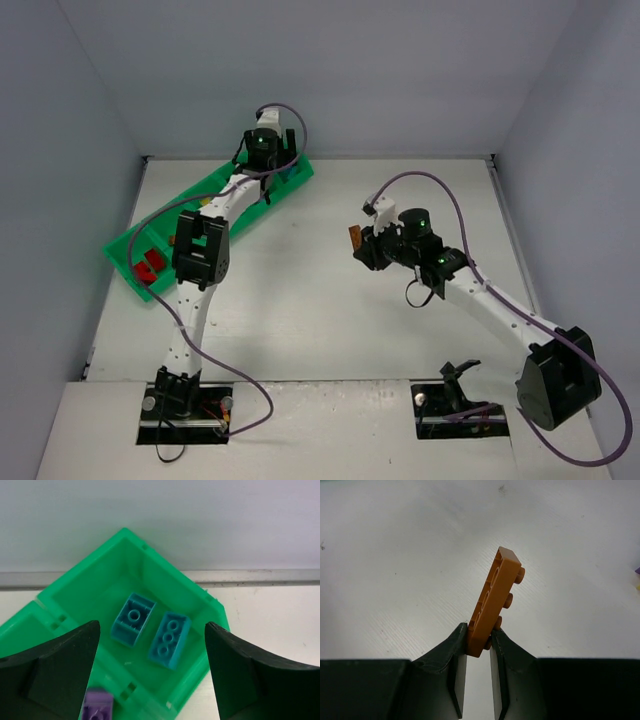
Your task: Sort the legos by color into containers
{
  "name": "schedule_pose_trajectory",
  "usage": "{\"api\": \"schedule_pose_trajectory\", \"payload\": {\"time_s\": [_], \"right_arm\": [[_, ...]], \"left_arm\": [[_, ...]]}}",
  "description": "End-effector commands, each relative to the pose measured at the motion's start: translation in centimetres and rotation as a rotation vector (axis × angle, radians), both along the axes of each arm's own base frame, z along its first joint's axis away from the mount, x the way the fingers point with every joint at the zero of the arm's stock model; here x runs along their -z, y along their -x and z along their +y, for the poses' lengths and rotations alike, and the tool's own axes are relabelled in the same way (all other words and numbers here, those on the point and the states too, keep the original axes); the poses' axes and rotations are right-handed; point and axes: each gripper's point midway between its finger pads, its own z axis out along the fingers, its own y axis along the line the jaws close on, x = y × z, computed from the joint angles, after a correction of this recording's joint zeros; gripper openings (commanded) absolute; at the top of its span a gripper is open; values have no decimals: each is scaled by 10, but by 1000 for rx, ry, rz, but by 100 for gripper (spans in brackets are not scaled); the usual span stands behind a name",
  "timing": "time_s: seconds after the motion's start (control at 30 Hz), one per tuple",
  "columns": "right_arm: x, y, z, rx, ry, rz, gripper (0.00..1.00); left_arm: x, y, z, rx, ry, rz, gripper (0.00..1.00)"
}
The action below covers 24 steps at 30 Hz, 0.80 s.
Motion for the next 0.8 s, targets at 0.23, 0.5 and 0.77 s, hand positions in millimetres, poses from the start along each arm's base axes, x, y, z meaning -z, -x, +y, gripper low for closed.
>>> {"api": "schedule_pose_trajectory", "payload": {"time_s": [0.23, 0.5, 0.77], "right_arm": [[-42, -35, 57, -145, 0, -150, 0], [-43, -40, 77, -197, -23, -173, 0], [-42, -34, 91, -234, -25, -179, 0]], "left_arm": [[-197, 115, 66, -109, -7, -147, 80], [-154, 239, 27, 235, 221, 123, 80], [-155, 332, -57, 563, 429, 208, 80]]}}
